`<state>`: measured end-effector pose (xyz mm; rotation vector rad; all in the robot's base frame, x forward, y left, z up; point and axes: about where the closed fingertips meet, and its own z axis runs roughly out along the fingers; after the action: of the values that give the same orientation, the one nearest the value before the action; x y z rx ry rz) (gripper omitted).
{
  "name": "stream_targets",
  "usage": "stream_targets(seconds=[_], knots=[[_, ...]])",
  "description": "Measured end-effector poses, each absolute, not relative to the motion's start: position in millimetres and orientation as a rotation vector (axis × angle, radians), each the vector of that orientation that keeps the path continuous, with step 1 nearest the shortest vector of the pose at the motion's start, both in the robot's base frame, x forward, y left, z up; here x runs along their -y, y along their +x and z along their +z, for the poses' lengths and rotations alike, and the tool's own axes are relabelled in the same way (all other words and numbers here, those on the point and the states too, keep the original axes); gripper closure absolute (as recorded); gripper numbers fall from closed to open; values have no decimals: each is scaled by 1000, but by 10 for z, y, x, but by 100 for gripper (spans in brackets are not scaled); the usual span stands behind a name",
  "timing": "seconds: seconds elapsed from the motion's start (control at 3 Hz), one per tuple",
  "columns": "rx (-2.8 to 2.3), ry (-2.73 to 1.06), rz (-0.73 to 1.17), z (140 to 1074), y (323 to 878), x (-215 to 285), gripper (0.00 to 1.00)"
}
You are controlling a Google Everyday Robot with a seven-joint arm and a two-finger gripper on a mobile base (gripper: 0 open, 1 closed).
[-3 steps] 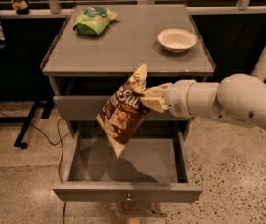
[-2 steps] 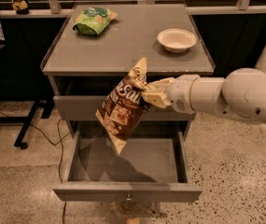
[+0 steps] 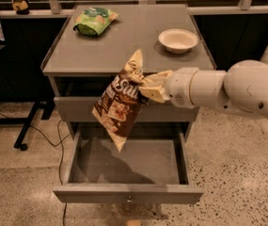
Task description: Pick brown chip bag from middle drawer and place on counter
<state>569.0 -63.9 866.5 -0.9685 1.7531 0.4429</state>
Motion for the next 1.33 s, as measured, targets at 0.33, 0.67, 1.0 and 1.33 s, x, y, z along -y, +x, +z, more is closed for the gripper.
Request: stream_targets(seconds=[0.33,0.67,1.0,1.33], knots=[[-1660,-1012,434,9028,5735,528,100],[-1585,-1065,428,9335,5850,458,100],[-1522,-1119,409,9634,6044,400,100],[-1434,-1127,413,10128,6662,195,100]])
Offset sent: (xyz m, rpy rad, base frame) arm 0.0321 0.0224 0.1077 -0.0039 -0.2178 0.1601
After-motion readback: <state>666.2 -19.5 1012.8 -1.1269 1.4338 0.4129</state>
